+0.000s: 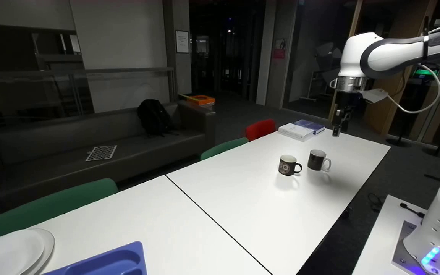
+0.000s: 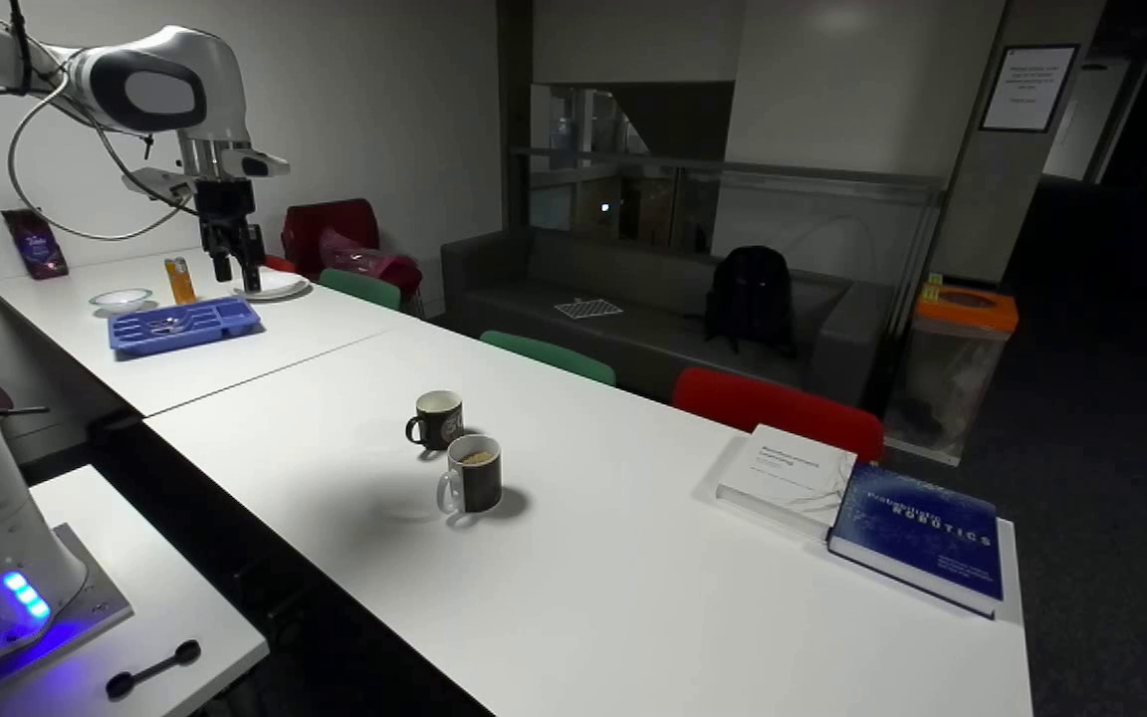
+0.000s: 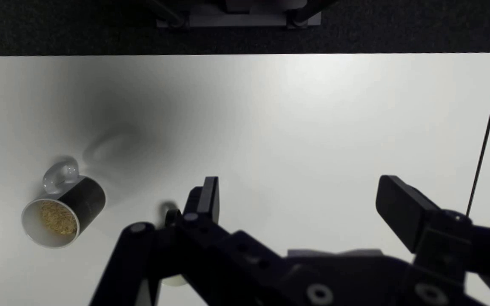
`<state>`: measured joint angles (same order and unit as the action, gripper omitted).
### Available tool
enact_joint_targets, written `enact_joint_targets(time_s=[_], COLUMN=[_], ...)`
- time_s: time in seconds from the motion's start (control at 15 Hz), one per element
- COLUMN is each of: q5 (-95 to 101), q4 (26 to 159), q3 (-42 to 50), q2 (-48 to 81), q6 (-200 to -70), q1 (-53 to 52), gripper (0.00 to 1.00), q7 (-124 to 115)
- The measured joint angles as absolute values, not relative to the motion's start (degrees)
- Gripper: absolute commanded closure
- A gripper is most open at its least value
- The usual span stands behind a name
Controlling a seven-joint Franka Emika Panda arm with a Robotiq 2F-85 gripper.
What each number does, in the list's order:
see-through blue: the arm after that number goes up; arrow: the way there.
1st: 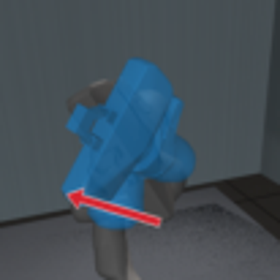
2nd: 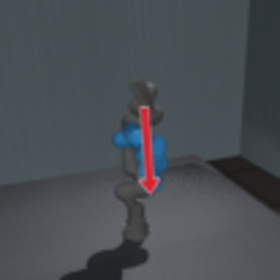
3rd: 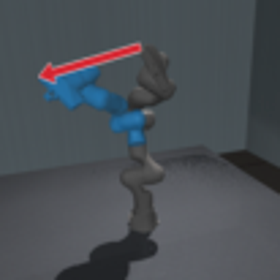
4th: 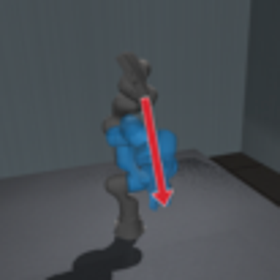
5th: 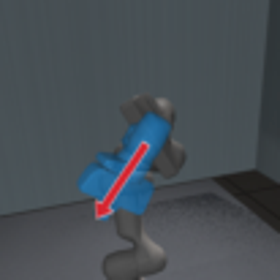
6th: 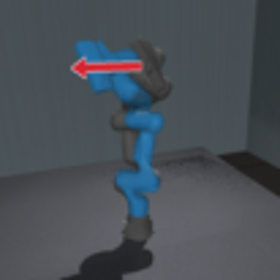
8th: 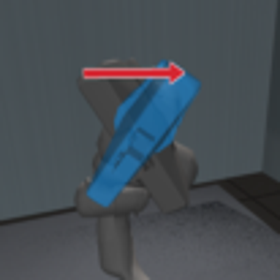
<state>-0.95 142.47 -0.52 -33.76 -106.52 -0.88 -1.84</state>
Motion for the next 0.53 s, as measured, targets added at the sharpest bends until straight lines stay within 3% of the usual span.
enact_joint_targets(time_s=[0.53], q5=[1.84], q4=[157.85], q3=[-2.01], q2=[-33.98], q6=[-130.88], q1=[0.16], gripper=[0.00], q7=[-4.84])
